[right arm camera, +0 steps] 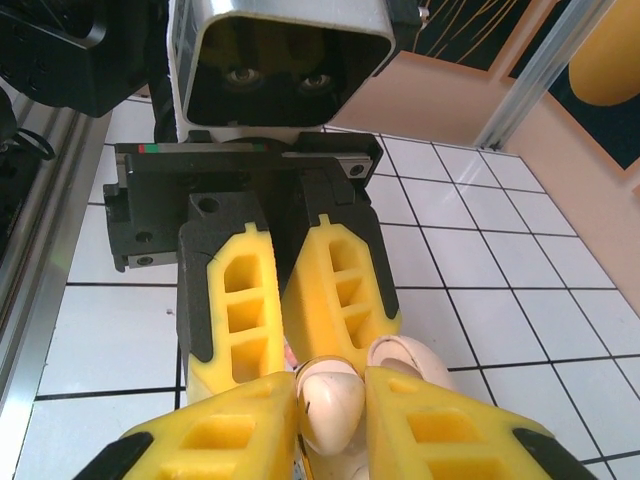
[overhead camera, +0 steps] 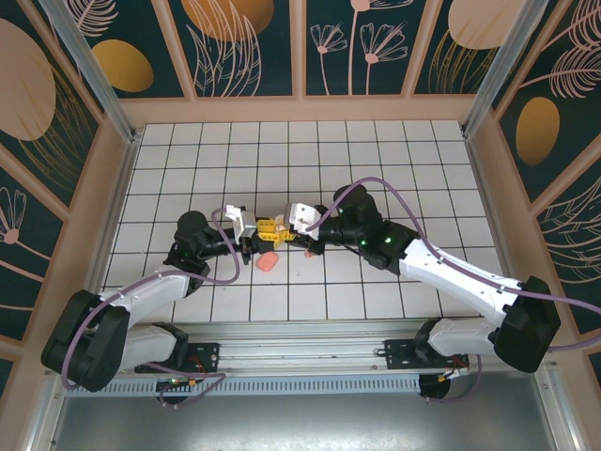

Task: Insert the wireless bluetooth earbuds into the charging case

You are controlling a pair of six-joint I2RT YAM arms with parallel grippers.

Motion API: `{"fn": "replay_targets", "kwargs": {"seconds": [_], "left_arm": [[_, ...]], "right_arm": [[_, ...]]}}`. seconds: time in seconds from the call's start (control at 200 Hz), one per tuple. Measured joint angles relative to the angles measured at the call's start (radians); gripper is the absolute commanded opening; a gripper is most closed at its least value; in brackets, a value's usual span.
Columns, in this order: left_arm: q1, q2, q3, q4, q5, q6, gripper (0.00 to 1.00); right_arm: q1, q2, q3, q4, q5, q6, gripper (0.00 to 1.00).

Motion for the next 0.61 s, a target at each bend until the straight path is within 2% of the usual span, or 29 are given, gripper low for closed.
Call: {"fn": "replay_targets", "kwargs": {"seconds": [0.606], "left_arm": [[0.0, 0.0, 0.0, 0.0, -0.006, 0.0, 0.11]], "right_arm": [[0.0, 0.003, 0.0, -0.006, 0.003, 0.002, 0.37]]}}
